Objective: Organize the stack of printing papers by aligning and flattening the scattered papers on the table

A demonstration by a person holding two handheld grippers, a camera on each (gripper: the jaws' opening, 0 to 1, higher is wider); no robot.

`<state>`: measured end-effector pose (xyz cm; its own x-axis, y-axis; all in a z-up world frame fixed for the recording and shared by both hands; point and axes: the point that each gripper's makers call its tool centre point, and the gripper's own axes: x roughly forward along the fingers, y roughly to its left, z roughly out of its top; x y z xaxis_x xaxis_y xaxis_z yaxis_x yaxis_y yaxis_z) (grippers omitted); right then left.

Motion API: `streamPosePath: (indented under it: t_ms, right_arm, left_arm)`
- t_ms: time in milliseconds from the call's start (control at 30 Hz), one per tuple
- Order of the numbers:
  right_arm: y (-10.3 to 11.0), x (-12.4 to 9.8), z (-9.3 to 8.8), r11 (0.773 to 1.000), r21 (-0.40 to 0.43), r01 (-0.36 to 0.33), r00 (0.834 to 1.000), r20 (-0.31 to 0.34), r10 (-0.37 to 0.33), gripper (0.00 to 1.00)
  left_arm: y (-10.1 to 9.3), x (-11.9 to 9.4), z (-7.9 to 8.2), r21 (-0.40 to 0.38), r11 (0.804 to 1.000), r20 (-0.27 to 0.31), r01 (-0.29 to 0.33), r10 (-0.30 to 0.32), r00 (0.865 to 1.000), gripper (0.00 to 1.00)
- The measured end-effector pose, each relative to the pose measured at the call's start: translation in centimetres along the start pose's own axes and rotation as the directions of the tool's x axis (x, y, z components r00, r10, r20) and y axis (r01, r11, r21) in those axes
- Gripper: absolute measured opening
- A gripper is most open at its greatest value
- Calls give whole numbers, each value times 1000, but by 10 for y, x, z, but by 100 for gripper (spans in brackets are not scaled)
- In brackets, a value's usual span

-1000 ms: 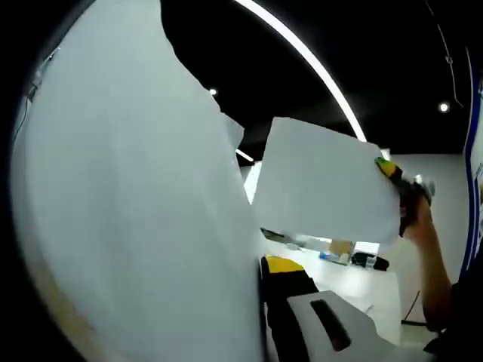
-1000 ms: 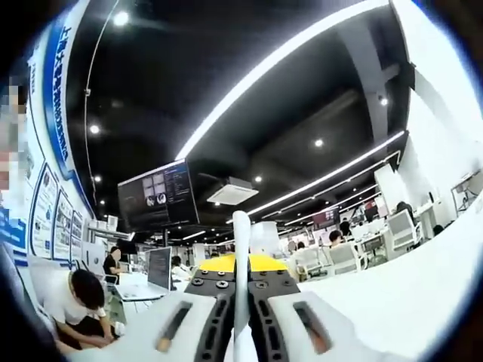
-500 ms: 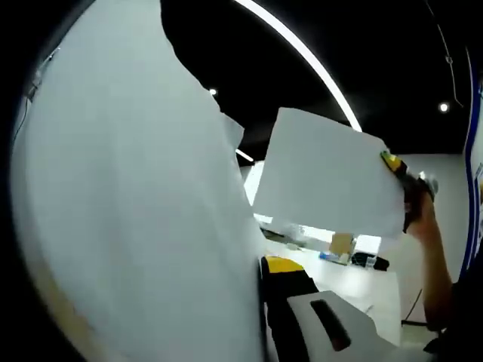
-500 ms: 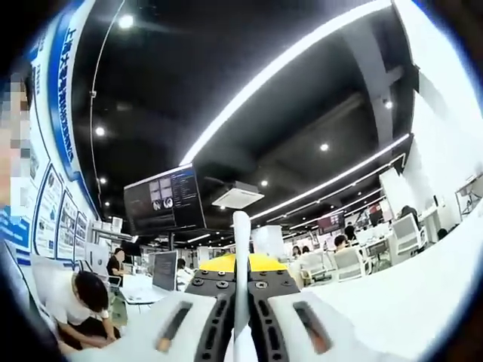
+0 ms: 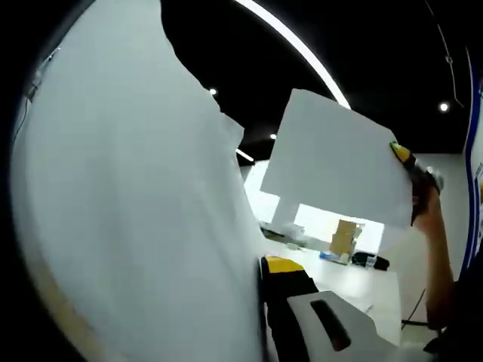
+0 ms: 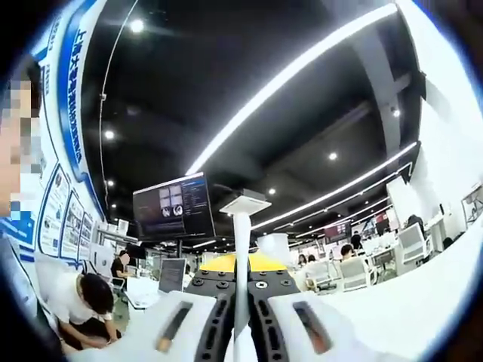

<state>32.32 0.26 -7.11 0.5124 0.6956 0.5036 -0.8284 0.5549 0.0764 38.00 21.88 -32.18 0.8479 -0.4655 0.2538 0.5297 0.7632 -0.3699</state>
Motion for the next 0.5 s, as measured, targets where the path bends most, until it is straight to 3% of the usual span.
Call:
streamPosePath:
  t_ms: [500]
  right_arm:
    - [27, -4, 13, 999, -5, -50, 998, 38, 50, 0]
  left_arm:
    - [1, 0, 0, 1, 1000, -1, 0, 0, 1000, 8]
